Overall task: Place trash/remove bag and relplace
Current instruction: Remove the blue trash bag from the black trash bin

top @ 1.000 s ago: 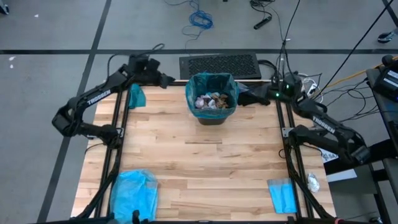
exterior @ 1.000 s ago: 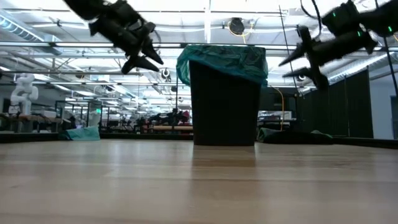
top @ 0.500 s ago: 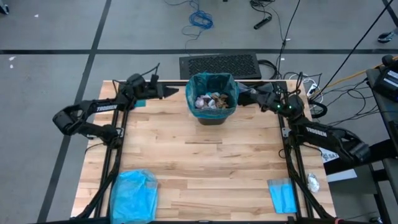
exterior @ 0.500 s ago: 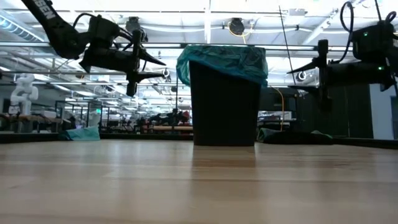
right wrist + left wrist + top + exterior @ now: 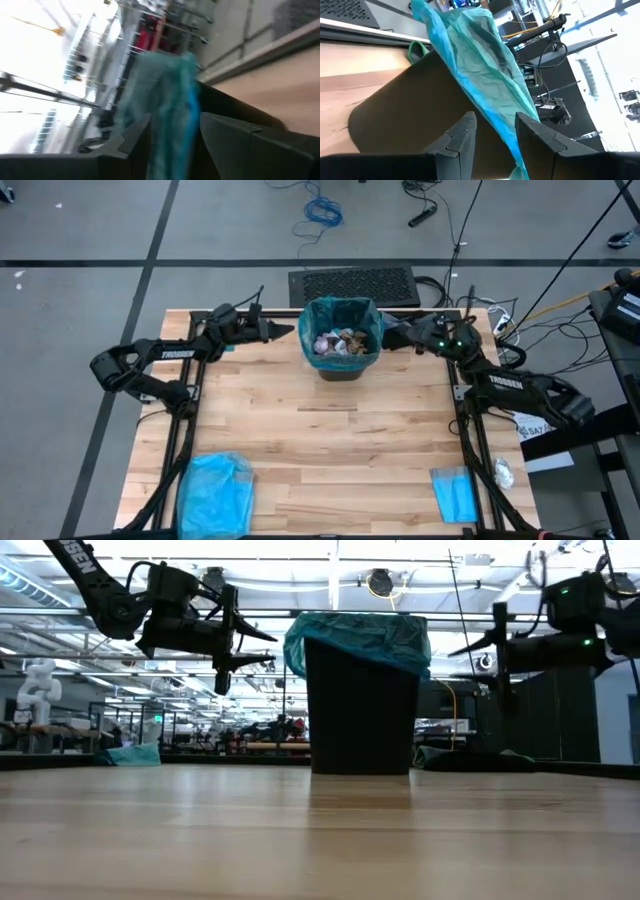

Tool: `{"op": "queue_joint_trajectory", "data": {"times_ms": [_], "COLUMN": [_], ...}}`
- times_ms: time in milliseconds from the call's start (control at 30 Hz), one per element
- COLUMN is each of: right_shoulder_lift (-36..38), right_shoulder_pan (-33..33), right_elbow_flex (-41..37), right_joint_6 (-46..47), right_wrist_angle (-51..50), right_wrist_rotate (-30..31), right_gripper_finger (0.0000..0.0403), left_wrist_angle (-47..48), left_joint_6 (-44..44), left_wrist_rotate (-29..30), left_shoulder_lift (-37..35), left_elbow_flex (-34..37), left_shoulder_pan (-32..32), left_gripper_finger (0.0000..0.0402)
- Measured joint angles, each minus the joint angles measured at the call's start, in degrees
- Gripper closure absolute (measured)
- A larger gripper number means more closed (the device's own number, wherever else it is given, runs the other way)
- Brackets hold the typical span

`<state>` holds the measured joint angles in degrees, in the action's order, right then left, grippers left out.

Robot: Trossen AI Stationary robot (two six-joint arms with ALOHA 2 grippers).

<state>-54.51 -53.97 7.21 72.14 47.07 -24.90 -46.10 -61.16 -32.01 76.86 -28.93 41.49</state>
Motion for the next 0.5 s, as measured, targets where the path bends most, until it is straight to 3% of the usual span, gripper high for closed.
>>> {"op": "queue_joint_trajectory", "data": {"times_ms": [300, 500], "right_shoulder_lift": [-9.09, -15.97], "right_shoulder_pan": [1.65, 1.65], "right_elbow_flex": [0.08, 0.21], "right_joint_6": [1.0, 3.66], "right_wrist_angle": [7.03, 17.23], "right_wrist_rotate": [3.62, 3.76], "right_gripper_finger": [0.0243, 0.0243], "left_wrist_angle": [0.03, -0.1], "left_joint_6": [-1.01, -1.17], "left_wrist_rotate": [2.49, 4.07], "left_shoulder_lift": [0.0, 0.0], "left_elbow_flex": [0.0, 0.0], "left_shoulder_pan": [-0.38, -1.94], "left_gripper_finger": [0.0265, 0.0265]}}
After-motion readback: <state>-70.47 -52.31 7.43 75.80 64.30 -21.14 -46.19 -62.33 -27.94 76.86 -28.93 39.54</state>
